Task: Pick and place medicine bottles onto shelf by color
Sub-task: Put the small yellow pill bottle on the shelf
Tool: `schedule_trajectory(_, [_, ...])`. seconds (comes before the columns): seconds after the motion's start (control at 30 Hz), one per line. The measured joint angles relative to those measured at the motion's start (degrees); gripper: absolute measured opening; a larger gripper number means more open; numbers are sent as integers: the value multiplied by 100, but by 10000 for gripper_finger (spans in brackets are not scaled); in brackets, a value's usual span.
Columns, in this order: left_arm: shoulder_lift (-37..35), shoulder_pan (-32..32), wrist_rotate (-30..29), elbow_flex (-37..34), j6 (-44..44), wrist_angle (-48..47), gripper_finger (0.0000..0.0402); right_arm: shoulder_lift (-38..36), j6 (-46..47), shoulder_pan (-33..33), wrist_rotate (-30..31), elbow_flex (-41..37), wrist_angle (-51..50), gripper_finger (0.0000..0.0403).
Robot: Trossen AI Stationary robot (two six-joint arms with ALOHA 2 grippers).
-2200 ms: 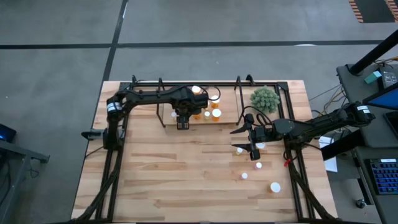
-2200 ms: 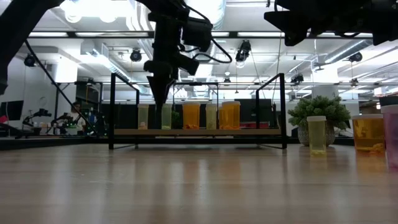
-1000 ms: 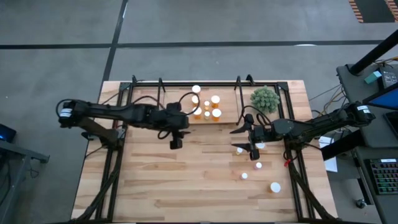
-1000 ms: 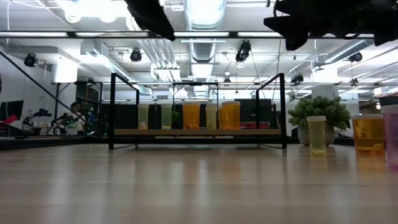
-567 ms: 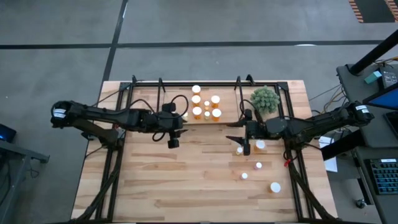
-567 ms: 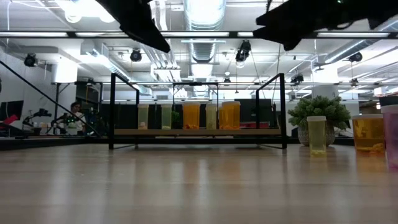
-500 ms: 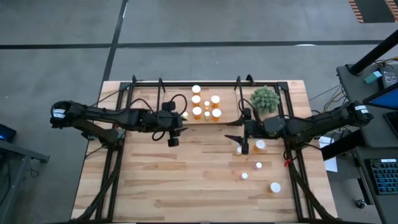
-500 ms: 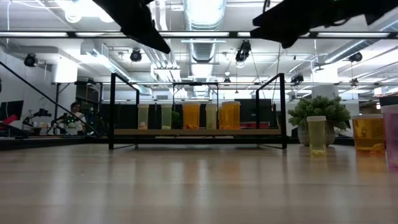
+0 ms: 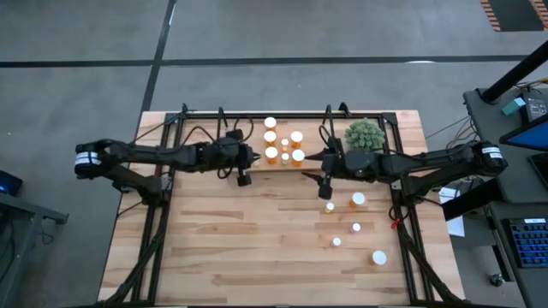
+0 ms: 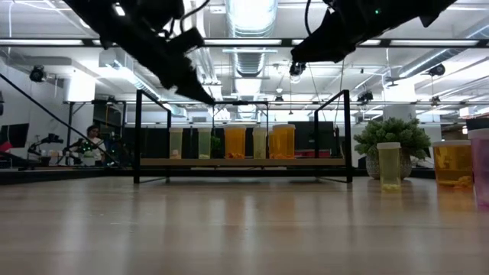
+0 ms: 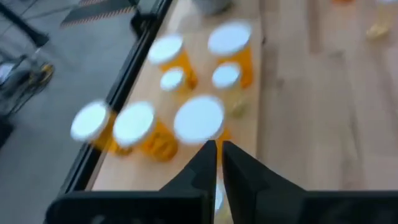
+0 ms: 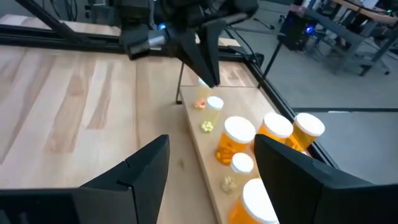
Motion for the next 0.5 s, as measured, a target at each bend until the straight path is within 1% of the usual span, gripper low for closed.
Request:
schedule_trajectory(0.1, [70,0,-391,-25,-2,-185,2,5,29,0,1,0,7,226])
schedule_trajectory(0.3, [307,11,-424,-52,-7,-203,1,5,0,-2,1,0,12,226])
schedule_trajectory(0.5, [539,13,-656,-52,-7,-178,1,2,-65,-2,3,0,46,226])
